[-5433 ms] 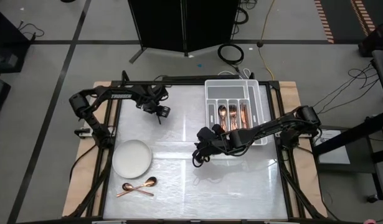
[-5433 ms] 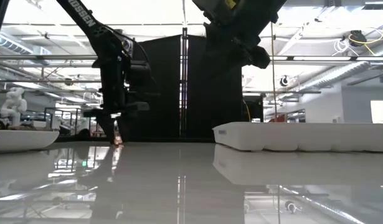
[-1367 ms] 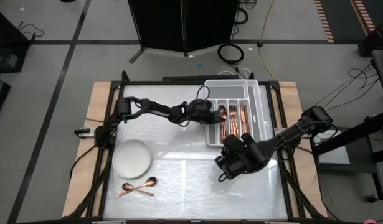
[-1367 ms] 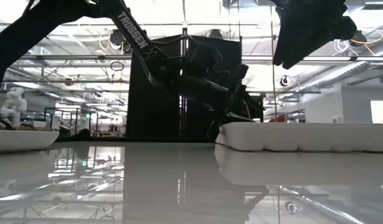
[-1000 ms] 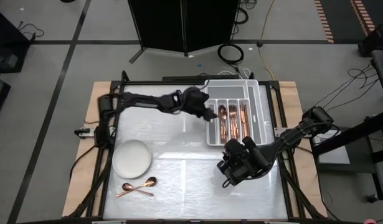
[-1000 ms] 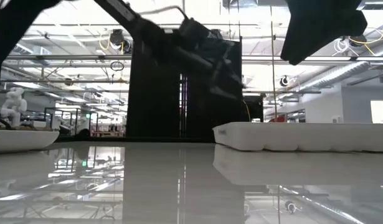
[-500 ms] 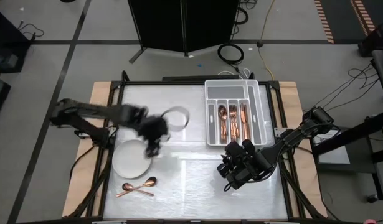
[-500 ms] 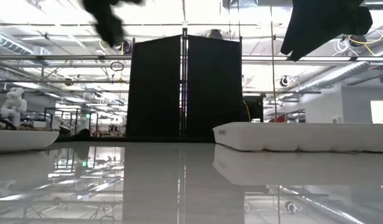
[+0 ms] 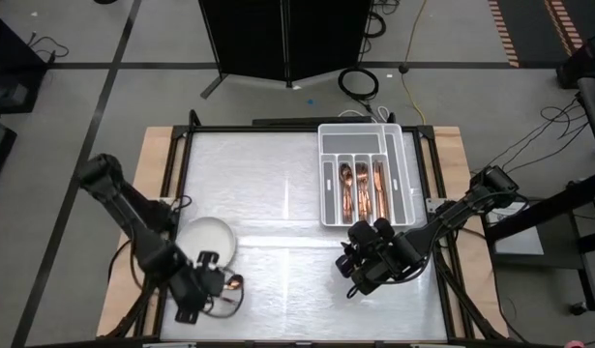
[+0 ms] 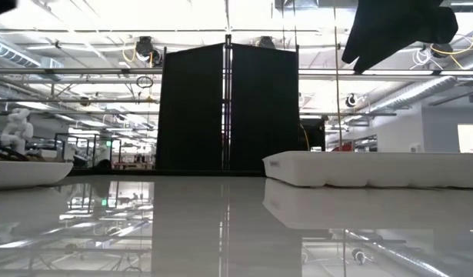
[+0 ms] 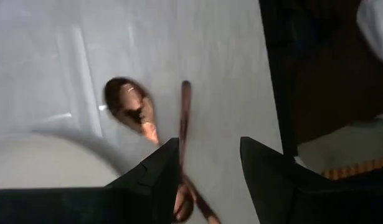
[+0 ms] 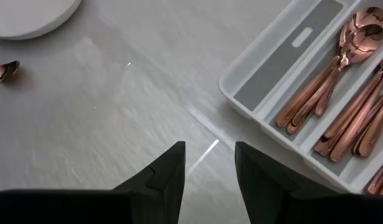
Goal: Sort silverware
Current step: Put the bronze spoon into the silverware tray
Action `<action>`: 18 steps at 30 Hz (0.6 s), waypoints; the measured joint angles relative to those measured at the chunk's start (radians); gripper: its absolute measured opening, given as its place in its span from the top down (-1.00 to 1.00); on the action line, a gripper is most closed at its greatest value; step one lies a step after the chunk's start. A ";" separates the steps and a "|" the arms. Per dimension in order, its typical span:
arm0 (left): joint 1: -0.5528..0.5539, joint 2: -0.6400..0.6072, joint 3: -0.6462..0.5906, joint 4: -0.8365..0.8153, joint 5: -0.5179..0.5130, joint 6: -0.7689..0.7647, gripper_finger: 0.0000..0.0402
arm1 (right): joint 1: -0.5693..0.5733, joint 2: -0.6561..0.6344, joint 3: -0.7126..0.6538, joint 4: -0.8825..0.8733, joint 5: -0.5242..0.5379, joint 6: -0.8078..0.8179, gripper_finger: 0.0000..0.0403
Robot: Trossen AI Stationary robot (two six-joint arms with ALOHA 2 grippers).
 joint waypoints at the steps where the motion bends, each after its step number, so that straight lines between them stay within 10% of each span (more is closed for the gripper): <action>1: -0.019 0.023 0.000 0.018 -0.018 0.000 0.16 | 0.000 0.000 0.000 0.002 0.000 0.000 0.34; 18: -0.107 0.345 0.000 0.091 -0.054 0.039 0.16 | 0.001 0.014 0.000 0.141 0.030 -0.031 0.34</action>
